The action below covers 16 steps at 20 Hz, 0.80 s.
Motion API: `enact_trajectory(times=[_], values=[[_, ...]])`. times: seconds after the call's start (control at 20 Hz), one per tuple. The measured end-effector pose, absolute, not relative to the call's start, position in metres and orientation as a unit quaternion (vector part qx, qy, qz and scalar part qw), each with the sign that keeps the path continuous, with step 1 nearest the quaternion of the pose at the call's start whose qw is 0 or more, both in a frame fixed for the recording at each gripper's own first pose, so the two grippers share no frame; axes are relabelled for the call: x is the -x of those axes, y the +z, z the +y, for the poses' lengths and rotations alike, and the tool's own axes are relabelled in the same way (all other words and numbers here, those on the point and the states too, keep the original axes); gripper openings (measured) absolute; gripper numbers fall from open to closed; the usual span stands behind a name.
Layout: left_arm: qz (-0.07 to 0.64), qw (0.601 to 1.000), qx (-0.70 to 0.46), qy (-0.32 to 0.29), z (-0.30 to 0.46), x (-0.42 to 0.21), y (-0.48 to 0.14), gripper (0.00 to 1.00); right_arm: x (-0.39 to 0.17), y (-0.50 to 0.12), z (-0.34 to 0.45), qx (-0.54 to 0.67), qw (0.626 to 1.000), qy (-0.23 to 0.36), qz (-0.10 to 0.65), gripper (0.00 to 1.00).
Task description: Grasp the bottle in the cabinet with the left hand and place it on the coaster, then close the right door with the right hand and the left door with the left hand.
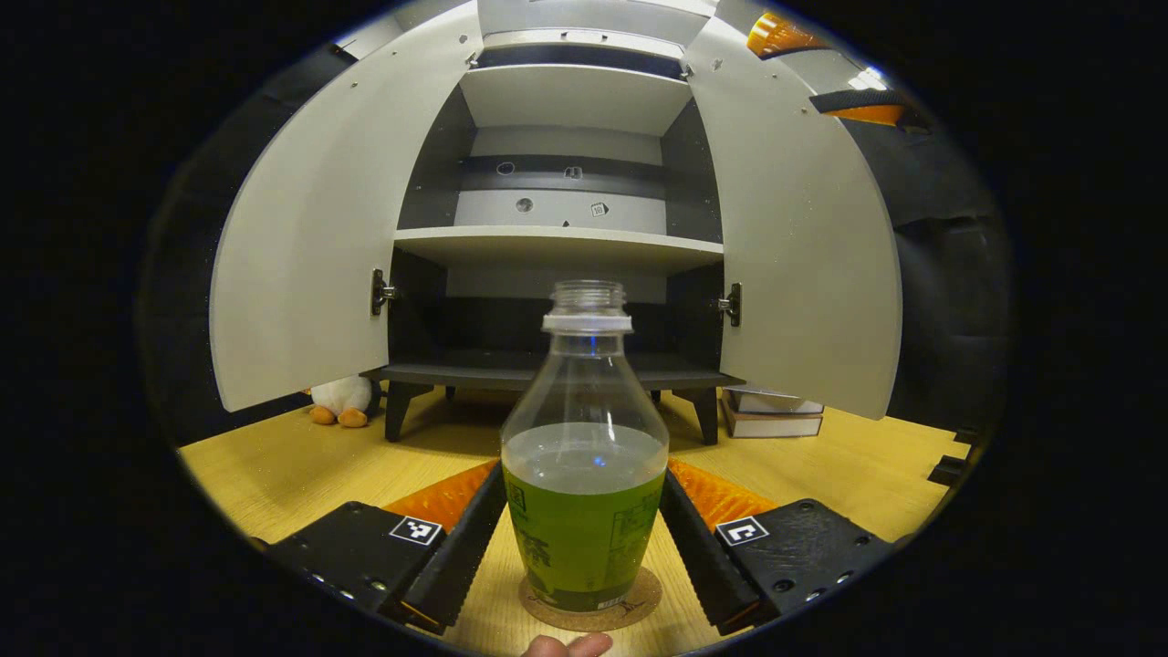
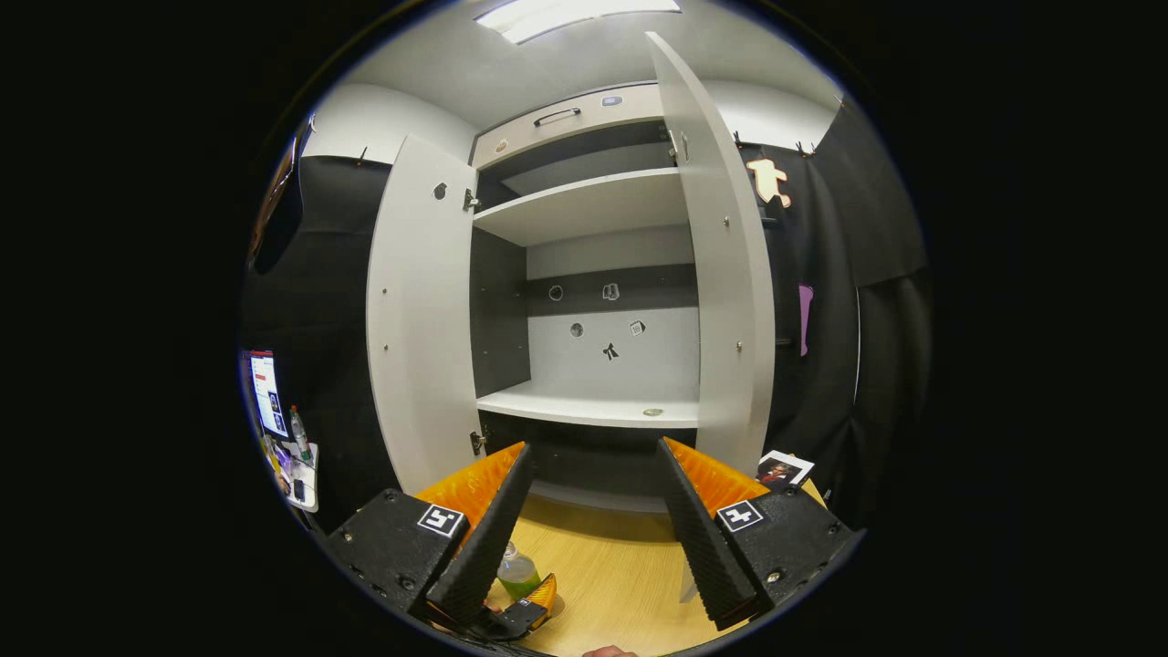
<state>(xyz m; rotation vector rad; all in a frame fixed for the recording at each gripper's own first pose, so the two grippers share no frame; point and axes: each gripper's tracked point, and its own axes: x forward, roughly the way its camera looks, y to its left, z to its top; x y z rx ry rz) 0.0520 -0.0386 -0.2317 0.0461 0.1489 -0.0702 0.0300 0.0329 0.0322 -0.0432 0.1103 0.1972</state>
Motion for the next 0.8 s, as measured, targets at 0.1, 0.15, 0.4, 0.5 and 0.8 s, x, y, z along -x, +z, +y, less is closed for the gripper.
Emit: enact_trajectory(times=[0.1, 0.15, 0.4, 0.5, 0.8], values=[[0.067, 0.997, -0.02, -0.03, -0.036, -0.05, -0.224, 0.95, -0.03, 0.03, 0.033, 0.018, 0.993, 0.098, 0.056, 0.83], [0.062, 0.998, -0.02, -0.026, -0.034, -0.05, -0.218, 0.95, -0.029, 0.029, 0.033, 0.016, 0.993, 0.098, 0.056, 0.83], [0.04, 0.999, -0.013, -0.03, -0.031, -0.047, -0.181, 0.95, -0.028, 0.026, 0.034, 0.014, 0.994, 0.1, 0.05, 0.83], [0.027, 0.999, -0.02, -0.03, -0.029, -0.045, -0.159, 0.95, -0.027, 0.027, 0.036, 0.007, 0.994, 0.104, 0.044, 0.83], [0.001, 0.999, -0.018, -0.038, -0.029, -0.035, -0.083, 0.94, -0.019, 0.034, 0.028, 0.01, 0.994, 0.107, 0.006, 0.83]])
